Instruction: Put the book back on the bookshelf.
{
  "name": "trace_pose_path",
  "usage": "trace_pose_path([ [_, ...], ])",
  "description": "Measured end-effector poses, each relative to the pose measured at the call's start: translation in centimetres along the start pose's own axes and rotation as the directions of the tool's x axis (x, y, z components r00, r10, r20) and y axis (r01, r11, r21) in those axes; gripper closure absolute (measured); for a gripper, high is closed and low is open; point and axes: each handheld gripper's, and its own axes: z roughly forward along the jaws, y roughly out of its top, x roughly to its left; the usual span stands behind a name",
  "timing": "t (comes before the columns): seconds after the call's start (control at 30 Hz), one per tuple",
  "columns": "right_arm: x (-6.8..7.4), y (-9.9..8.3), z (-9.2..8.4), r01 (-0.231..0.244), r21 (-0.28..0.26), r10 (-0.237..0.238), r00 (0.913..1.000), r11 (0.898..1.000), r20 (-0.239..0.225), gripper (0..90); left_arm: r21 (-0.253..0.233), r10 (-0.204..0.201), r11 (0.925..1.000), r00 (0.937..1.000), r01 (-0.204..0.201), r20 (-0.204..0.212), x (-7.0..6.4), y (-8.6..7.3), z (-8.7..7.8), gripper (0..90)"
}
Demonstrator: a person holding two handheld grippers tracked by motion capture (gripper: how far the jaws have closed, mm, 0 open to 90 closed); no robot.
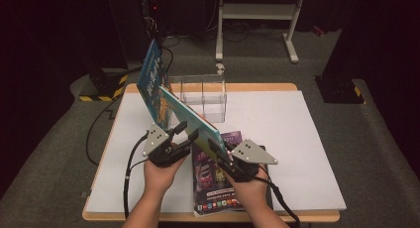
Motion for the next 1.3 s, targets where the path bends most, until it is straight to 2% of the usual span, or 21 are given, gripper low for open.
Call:
trace_pose_path([
  [0.03, -0.1, 0.0, -0.1, -0.002, 0.01, 0.003, 0.9998, 1.0, -0.017, 70.5, 0.002, -0.002, 1.0, 1.0, 0.002, -0.003, 0.1, 0.0, 0.0, 48.5],
  [0.07, -0.6, -0.5, -1.0, -0.006, 0.017, 0.007, 0.9981, 1.0, -0.062, 62.8, 0.004, -0.003, 1.0, 1.0, 0.003, -0.004, 0.1, -0.1, 0.0, 48.6],
  [0.13, -0.8, -0.9, -1.7, 0.004, 0.018, -0.003, 0.9979, 1.0, -0.065, 61.4, 0.006, -0.005, 1.0, 1.0, 0.005, -0.005, 0.2, -0.2, 0.0, 48.6],
  [0.23, -1.4, -2.4, -3.7, -0.003, 0.025, 0.005, 0.9959, 1.0, -0.091, 64.2, 0.007, -0.001, 1.0, 1.0, 0.001, -0.009, 0.3, -0.3, 0.1, 48.3],
  [0.3, -1.4, -2.9, -4.2, 0.018, 0.036, -0.014, 0.9948, 0.999, -0.101, 69.8, 0.008, 0.0, 1.0, 0.9999, 0.0, -0.01, 0.4, -0.4, 0.2, 48.1],
  [0.37, -1.4, -3.1, -4.3, 0.025, 0.045, -0.021, 0.9954, 0.999, -0.093, 75.0, 0.007, -0.008, 0.9999, 0.9999, 0.009, -0.008, 0.5, -0.5, 0.3, 47.8],
  [0.4, -1.5, -3.1, -4.2, 0.018, 0.047, -0.013, 0.9941, 0.999, -0.108, 75.6, 0.01, -0.01, 0.9999, 0.9999, 0.01, -0.01, 0.6, -0.5, 0.3, 47.6],
  [0.43, -1.3, -3.0, -3.9, 0.025, 0.054, -0.017, 0.9881, 0.998, -0.153, 76.1, 0.015, -0.009, 0.9998, 0.9999, 0.009, -0.013, 0.8, -0.5, 0.3, 47.6],
  [0.47, -1.3, -3.0, -3.9, 0.025, 0.054, -0.017, 0.9881, 0.998, -0.153, 76.1, 0.015, -0.009, 0.9998, 0.9999, 0.009, -0.013, 0.8, -0.5, 0.3, 47.5],
  [0.5, -0.4, -3.0, -3.7, 0.06, 0.057, -0.049, 0.9837, 0.997, -0.173, 75.5, 0.018, -0.008, 0.9998, 0.9999, 0.008, -0.014, 0.9, -0.5, 0.3, 47.2],
  [0.6, 0.3, -3.1, -3.4, 0.051, 0.058, -0.04, 0.9829, 0.997, -0.18, 75.3, 0.023, -0.009, 0.9997, 0.9999, 0.009, -0.01, 1.0, -0.5, -0.2, 46.2],
  [0.63, 0.7, -3.3, -3.3, 0.045, 0.053, -0.035, 0.9837, 0.998, -0.176, 75.5, 0.023, -0.009, 0.9997, 1.0, 0.009, 0.0, 1.1, -0.6, -0.6, 40.9],
  [0.67, 0.7, -3.3, -3.3, 0.045, 0.053, -0.035, 0.9837, 0.998, -0.176, 75.5, 0.024, -0.013, 0.9996, 0.9998, 0.012, 0.014, 1.1, -0.7, -1.3, 40.9],
  [0.7, 1.3, -3.4, -3.3, 0.058, 0.053, -0.048, 0.9854, 0.997, -0.163, 75.4, 0.018, -0.013, 0.9997, 0.9997, 0.013, 0.02, 1.1, -0.8, -1.8, 38.3],
  [0.83, 2.1, -3.7, -3.2, 0.057, 0.055, -0.048, 0.9869, 0.997, -0.154, 74.9, -0.019, 0.059, 0.9981, 0.9967, -0.058, 0.055, -0.4, -1.3, -5.0, 33.3],
  [0.87, 2.3, -3.8, -3.1, 0.06, 0.05, -0.052, 0.9875, 0.997, -0.149, 74.8, -0.032, 0.048, 0.9985, 0.9958, -0.045, 0.079, -0.8, -1.4, -5.7, 28.4],
  [0.93, 2.4, -3.8, -3.1, 0.061, 0.048, -0.053, 0.9878, 0.997, -0.147, 74.7, -0.056, 0.019, 0.9984, 0.9916, -0.012, 0.128, -1.7, -1.5, -6.5, 25.8],
  [1.07, 2.8, -4.1, -3.0, 0.05, 0.039, -0.043, 0.9882, 0.998, -0.147, 73.7, -0.071, 0.001, 0.9974, 0.9818, 0.012, 0.19, -3.9, -1.0, -6.2, 16.3],
  [1.13, 2.9, -4.1, -3.0, 0.047, 0.04, -0.04, 0.988, 0.998, -0.149, 73.4, -0.072, 0.001, 0.9974, 0.9845, 0.012, 0.175, -4.5, -0.7, -5.8, 15.5],
  [1.23, 3.3, -4.3, -2.9, 0.051, 0.039, -0.045, 0.9864, 0.998, -0.158, 72.4, -0.069, 0.006, 0.9976, 0.9939, 0.002, 0.11, -5.1, -0.6, -5.5, 13.3],
  [1.3, 3.7, -4.4, -2.8, 0.056, 0.029, -0.051, 0.9868, 0.998, -0.154, 71.9, -0.071, -0.003, 0.9974, 0.9963, 0.009, 0.086, -5.2, -0.7, -5.5, 13.6],
])
